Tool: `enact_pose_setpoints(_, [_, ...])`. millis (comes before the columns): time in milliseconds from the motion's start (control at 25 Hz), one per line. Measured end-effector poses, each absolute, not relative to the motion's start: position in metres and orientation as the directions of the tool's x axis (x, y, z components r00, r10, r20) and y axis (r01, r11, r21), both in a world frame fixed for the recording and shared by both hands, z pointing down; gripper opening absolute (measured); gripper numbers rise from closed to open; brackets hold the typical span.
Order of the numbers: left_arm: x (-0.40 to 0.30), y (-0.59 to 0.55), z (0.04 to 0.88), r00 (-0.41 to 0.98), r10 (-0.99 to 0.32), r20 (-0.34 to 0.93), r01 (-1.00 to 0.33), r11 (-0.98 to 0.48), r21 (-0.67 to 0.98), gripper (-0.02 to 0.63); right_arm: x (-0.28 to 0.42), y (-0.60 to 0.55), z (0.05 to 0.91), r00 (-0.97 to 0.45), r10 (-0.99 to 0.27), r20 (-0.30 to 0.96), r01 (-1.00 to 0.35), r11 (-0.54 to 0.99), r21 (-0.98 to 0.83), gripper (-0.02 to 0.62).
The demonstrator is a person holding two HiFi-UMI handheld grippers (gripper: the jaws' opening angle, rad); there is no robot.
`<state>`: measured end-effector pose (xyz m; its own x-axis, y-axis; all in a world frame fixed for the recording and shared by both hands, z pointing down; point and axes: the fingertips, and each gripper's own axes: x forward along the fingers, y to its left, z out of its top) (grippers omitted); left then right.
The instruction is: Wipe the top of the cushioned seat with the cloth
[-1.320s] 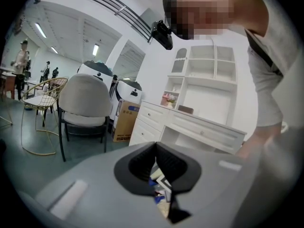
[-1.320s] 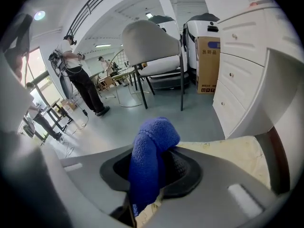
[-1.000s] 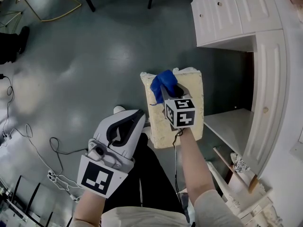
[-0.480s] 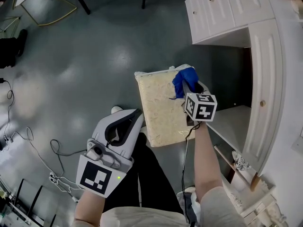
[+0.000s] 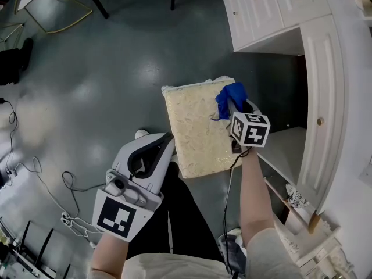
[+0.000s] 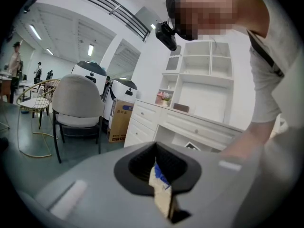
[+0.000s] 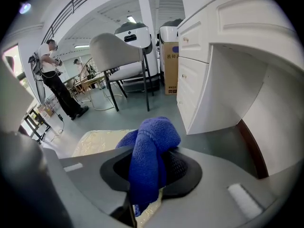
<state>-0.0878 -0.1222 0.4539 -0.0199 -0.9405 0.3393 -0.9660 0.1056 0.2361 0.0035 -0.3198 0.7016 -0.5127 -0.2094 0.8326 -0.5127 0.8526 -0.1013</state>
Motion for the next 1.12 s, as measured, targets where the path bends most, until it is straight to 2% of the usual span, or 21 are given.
enact_pose_setpoints(600, [-0.079, -0.129, 0.449, 0.011, -0.946, 0.324, -0.967, 0.073, 0.244, 0.000, 0.044, -0.294, 0.704, -0.510, -0.183, 0.841, -0.510, 0.851, -0.124, 0.107])
enact_pose_setpoints(800, [-0.083, -0.121, 0.450, -0.003, -0.946, 0.323, -0.965, 0.087, 0.247, 0.000, 0.035, -0.282, 0.702, -0.496, -0.167, 0.852, -0.469, 0.877, -0.101, 0.106])
enact_pose_setpoints(1120, [-0.087, -0.109, 0.449, -0.013, -0.946, 0.323, -0.964, 0.098, 0.248, 0.000, -0.015, -0.206, 0.704, -0.537, -0.050, 0.842, -0.325, 0.933, -0.152, 0.106])
